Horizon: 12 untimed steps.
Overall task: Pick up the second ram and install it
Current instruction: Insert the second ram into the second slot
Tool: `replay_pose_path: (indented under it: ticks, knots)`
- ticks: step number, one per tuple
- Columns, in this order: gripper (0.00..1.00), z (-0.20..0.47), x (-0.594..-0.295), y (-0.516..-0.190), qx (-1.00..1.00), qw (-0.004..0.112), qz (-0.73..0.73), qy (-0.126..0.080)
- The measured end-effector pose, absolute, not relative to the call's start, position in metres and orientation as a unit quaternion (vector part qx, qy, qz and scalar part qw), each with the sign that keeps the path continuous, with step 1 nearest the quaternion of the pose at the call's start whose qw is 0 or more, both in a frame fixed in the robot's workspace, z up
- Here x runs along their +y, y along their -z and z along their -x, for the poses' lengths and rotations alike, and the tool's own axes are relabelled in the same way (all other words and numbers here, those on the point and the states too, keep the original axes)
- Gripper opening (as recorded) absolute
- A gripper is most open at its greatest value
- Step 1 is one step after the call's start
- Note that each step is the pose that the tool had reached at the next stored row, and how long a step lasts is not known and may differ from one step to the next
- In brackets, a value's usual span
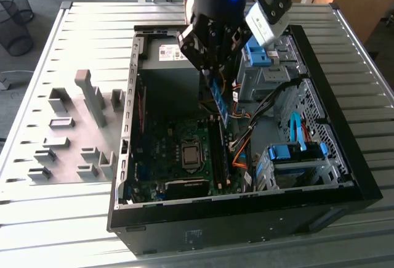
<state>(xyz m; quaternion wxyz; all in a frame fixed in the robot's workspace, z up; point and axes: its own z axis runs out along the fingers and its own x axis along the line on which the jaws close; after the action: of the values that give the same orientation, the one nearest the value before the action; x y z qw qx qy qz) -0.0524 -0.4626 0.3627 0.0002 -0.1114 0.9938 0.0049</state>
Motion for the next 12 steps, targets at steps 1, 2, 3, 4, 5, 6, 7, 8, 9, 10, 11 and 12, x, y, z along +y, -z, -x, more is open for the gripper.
replay_pose_path:
  ticks: [1,2,3,4,5,6,7,8,9,10,11,12]
  knots:
    - [0.14,0.0524,-0.4626,-0.3622,0.995,0.0,0.102,-0.005]
    - [0.14,0.0524,-0.4626,-0.3617,0.996,0.0,0.093,-0.005]
    - [0.14,0.0524,-0.4626,-0.3613,0.996,0.0,0.084,-0.005]
    - [0.14,0.0524,-0.4626,-0.3608,0.997,0.0,0.075,-0.005]
    - [0.14,0.0524,-0.4626,-0.3604,0.998,0.0,0.066,-0.005]
    - [0.14,0.0524,-0.4626,-0.3602,0.998,0.0,0.058,-0.005]
    - [0.14,0.0524,-0.4626,-0.3601,0.999,0.0,0.052,-0.004]
    - [0.14,0.0523,-0.4626,-0.3599,0.999,0.0,0.048,-0.004]
    - [0.14,0.0523,-0.4626,-0.3599,0.999,0.0,0.047,-0.004]
    - [0.14,0.0523,-0.4626,-0.36,0.999,0.0,0.047,-0.004]
    - [0.14,0.0522,-0.4626,-0.3599,0.999,0.0,0.047,-0.004]
    - [0.14,0.0518,-0.4626,-0.36,0.999,0.0,0.047,-0.004]
